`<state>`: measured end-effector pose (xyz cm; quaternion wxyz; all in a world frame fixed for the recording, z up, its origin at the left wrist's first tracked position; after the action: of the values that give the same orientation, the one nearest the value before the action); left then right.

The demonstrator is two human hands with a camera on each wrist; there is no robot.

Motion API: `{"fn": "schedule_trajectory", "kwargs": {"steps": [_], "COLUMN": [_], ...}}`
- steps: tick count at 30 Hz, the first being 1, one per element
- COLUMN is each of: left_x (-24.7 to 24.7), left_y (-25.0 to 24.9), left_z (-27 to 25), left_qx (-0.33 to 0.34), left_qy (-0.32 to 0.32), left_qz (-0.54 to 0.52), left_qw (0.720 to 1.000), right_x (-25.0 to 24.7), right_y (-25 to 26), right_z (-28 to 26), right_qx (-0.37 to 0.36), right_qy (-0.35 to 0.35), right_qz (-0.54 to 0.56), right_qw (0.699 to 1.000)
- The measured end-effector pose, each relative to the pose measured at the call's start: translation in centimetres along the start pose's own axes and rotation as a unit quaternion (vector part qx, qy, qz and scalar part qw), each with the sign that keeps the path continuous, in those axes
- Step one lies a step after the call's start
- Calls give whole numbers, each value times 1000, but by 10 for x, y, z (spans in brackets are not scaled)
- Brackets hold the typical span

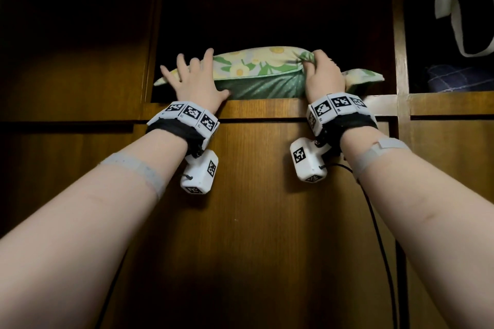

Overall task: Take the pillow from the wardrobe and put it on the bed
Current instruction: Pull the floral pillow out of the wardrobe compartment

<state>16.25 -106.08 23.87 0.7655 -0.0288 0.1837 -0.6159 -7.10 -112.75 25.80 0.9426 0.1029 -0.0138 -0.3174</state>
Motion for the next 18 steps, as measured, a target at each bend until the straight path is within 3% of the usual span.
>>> {"fn": "schedule_trajectory", "kwargs": {"steps": [8, 18], "left_x": [-44, -52], "left_y": [-15, -8], "left_z": [0, -27], "left_qx": [51, 49], "left_qy": [-59, -35], "left_qz": [28, -16], "left_qw": [997, 998], "right_x": [-24, -38], "right_y": [4, 19], "right_z": [-20, -35], "right_qx": [-9, -38], "right_qy": [-64, -11], "right_qz": [128, 102], "right_qw": [990, 994]}}
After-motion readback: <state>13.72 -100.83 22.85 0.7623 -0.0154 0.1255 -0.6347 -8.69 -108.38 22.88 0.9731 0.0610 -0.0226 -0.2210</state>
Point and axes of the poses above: each hand's wrist, its own z-axis towards the middle knuckle, its own x-axis out of the palm, y = z × x, the point moved 10 cm from there along z, towards the middle knuckle, and after that the axes turned 3 degrees about -x, right-handed, at the moved point
